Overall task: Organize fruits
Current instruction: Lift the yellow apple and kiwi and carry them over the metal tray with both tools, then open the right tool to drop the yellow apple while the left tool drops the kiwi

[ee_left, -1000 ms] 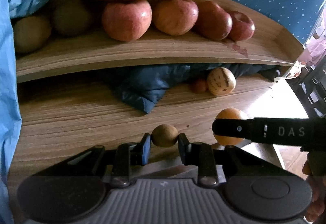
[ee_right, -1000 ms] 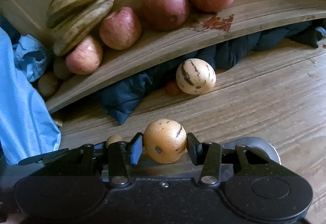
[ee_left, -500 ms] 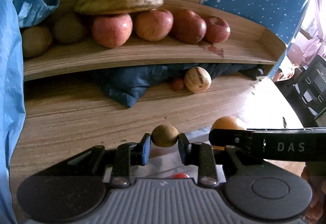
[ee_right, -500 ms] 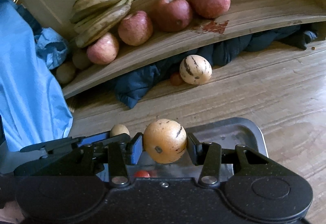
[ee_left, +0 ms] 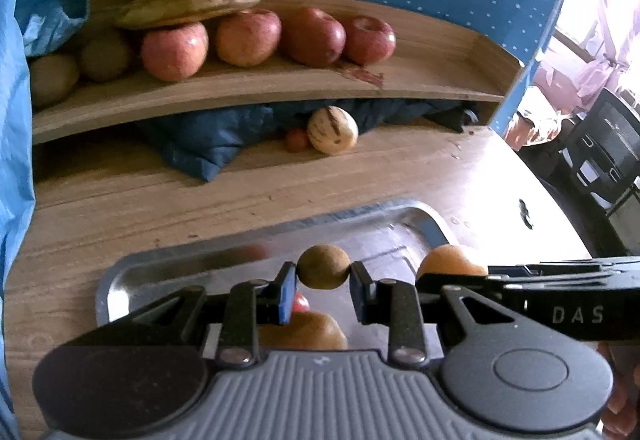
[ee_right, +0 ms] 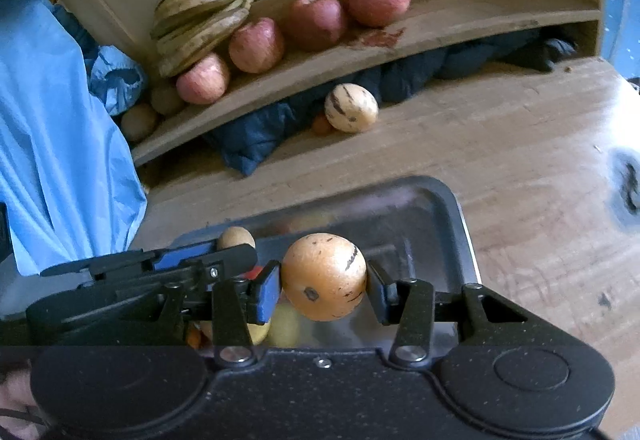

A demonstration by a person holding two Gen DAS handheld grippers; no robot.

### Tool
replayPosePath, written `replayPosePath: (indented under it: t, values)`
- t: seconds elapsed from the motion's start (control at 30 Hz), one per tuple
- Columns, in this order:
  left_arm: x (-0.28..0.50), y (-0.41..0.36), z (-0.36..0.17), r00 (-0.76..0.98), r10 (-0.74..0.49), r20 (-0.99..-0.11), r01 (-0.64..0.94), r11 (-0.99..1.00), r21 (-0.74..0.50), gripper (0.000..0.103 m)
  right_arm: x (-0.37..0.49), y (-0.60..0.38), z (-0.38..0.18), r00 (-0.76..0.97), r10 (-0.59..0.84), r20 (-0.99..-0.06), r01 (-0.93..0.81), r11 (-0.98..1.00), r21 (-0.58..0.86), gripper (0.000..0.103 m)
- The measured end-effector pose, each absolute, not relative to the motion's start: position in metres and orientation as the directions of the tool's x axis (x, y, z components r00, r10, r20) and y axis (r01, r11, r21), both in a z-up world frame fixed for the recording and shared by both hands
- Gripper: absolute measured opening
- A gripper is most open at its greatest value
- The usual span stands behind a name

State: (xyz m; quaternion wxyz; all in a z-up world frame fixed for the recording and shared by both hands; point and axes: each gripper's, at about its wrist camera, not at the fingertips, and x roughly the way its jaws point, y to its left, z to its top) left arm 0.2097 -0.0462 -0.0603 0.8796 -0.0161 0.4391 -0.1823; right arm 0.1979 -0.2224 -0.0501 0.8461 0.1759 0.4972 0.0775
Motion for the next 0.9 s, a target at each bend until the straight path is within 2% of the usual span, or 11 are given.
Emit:
replayPosePath:
  t: [0.47,0.9]
  values:
    - [0.183,-0.073,-0.066,0.484,-0.370,-0.793,0.375,0.907,-0.194,0.032,0.156,-0.239,-0.058,0.446,0.294,-0.845,0.010,0.943,0.333,0.047]
    - [0.177,-0.083,-0.077,0.423,-0.342,-0.839,0.412,0.897,-0.158,0.032,0.141,-0.229,-0.068,0.417,0.263,-0.870,-0.095,0.965,0.246,0.047]
